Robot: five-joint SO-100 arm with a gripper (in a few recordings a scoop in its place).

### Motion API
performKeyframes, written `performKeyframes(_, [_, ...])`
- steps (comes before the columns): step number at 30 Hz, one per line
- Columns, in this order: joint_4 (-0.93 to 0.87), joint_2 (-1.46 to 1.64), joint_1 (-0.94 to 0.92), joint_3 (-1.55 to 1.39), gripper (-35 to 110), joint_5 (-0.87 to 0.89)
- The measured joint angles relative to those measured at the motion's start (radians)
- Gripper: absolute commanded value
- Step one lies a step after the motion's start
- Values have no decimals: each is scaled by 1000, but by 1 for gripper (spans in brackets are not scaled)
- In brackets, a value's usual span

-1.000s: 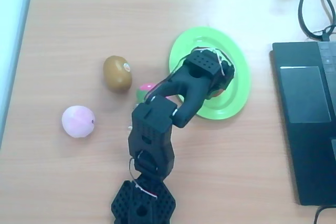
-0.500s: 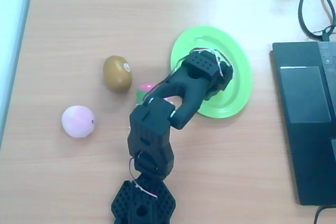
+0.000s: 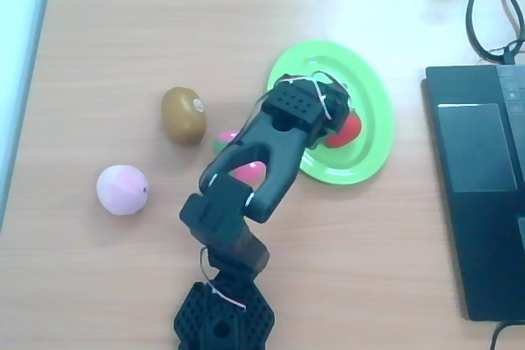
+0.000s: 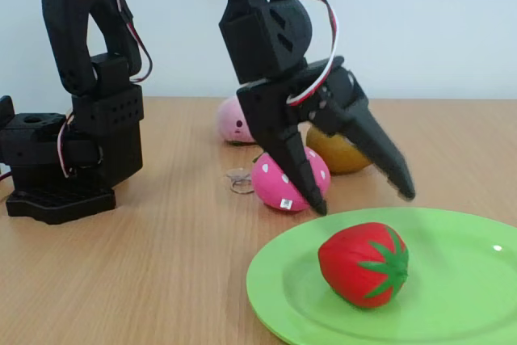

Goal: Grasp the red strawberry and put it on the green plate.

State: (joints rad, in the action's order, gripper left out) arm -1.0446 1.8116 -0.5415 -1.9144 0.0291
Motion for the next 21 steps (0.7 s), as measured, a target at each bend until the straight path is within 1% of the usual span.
performKeyframes(6, [0,282,120,-40,37,28])
performKeyframes(9, [17,463,224,-89,22,61])
performKeyframes(11, [49,595,285,-143,18,114])
performKeyframes(14, [156,793,350,-267,4,150])
performKeyframes(17, [242,953,417,-411,-6,161])
performKeyframes(18, [270,1000,443,-468,-8,152])
performKeyframes(21, [318,1146,485,-653,-8,150])
